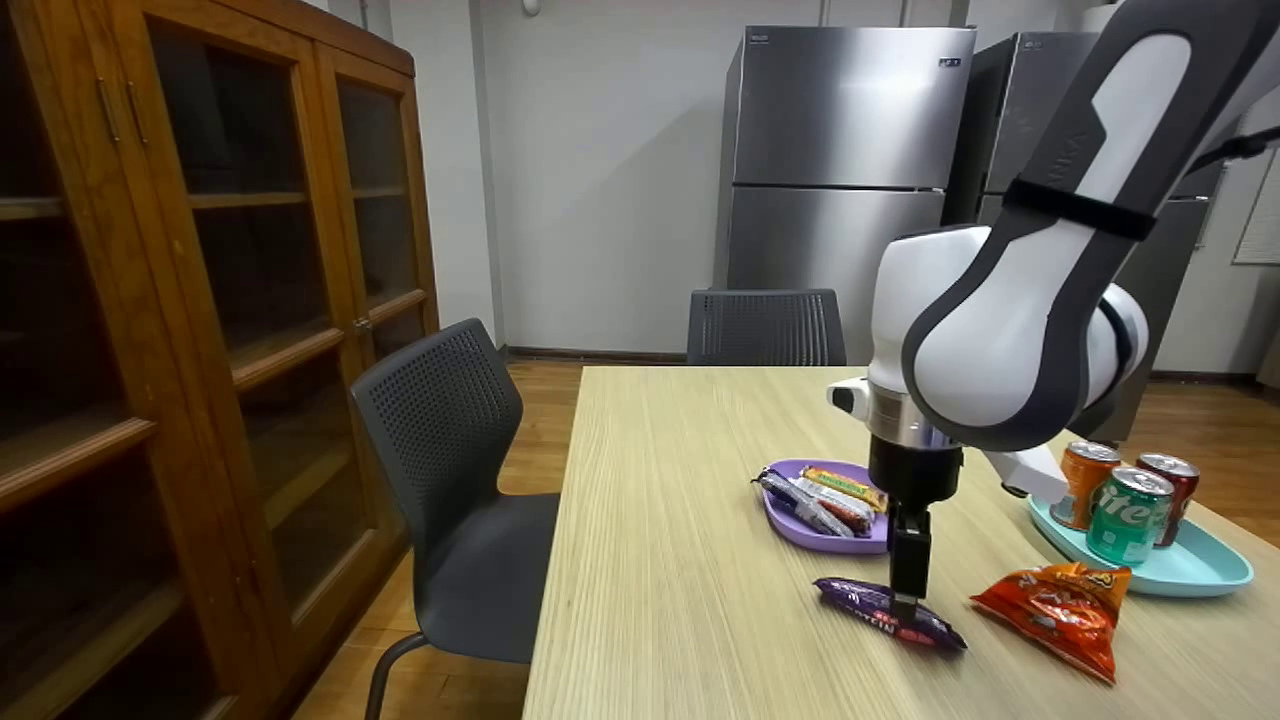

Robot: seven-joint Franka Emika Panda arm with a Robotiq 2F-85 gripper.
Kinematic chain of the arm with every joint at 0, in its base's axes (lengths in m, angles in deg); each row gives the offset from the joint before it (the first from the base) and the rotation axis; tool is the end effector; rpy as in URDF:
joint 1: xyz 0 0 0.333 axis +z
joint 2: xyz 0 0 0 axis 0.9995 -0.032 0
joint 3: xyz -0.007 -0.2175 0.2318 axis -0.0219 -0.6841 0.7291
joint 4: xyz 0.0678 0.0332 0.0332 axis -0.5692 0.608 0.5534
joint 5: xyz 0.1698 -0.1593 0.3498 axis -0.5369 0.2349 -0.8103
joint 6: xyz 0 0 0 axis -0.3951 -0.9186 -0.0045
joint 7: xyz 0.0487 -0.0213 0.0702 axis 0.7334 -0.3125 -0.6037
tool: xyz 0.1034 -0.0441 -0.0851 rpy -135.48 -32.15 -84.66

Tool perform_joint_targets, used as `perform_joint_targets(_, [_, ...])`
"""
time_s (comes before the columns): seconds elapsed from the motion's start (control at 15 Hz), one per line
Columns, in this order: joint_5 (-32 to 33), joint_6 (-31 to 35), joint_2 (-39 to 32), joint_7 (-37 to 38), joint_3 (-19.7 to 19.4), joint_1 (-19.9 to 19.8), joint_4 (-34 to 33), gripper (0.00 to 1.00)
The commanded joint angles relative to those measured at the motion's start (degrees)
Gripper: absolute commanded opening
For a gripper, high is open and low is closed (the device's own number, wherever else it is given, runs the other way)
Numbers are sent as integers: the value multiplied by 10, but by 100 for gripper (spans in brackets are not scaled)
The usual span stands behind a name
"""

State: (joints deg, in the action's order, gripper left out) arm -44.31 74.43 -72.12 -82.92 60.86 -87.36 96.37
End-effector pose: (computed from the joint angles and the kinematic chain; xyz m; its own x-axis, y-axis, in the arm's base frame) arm 0.4609 0.0919 0.0414 0.3846 0.9194 -0.0827 0.9223 -0.3863 -0.0053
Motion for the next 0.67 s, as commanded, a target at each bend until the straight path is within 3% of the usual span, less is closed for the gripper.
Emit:
perform_joint_targets(0.0, [-19, -25, -7, -28, 18, -15, -10, 100])
perform_joint_targets(0.6, [-20, -27, -48, -14, 15, -4, -49, 100])
